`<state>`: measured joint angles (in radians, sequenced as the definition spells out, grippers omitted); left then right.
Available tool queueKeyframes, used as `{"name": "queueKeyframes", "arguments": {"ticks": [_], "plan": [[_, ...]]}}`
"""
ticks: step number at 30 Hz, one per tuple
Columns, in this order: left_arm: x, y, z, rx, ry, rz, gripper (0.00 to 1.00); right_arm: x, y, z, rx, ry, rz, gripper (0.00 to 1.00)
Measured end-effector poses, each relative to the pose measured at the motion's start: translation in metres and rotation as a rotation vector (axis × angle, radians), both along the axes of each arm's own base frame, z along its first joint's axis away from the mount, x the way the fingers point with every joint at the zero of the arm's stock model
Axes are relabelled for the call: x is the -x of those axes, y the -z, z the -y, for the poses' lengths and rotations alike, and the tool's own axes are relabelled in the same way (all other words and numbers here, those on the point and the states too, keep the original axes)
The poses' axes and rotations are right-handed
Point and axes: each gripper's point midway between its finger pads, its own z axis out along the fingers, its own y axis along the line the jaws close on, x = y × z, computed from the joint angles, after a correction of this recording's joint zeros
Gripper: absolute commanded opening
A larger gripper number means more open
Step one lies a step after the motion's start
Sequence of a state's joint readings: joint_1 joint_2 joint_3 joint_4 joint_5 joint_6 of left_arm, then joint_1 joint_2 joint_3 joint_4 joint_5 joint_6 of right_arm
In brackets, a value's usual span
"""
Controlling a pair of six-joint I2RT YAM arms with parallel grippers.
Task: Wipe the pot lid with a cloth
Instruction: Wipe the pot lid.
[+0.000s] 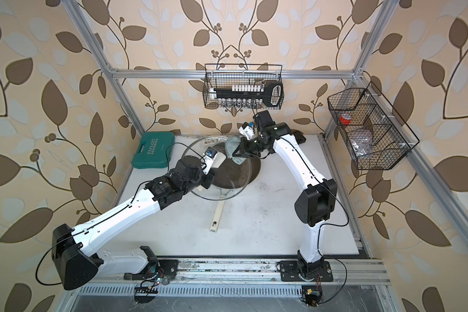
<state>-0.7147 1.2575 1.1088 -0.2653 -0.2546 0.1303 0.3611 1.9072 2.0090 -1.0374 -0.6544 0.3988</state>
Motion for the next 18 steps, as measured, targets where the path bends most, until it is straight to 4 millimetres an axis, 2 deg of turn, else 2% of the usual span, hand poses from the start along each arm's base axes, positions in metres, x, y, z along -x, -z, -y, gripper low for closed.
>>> {"name": "queueKeyframes", "arguments": {"ticks": [5,8,14,18], "plan": [[-0.007,-0.009,-0.005,0.043,-0.061,0.028,0.0,0.02,-0.006,0.009,0.002,-0.001,0.007,0.0],[-0.009,-0.012,-0.004,0.07,-0.076,0.034,0.0,0.025,-0.008,0.011,0.0,-0.001,0.009,0.0],[-0.008,-0.013,-0.002,0.113,-0.082,0.019,0.0,0.021,-0.011,0.008,-0.005,-0.004,0.026,0.0],[-0.007,-0.013,0.0,0.143,-0.089,0.005,0.0,0.003,-0.015,0.003,-0.003,0.003,0.054,0.0]]}}
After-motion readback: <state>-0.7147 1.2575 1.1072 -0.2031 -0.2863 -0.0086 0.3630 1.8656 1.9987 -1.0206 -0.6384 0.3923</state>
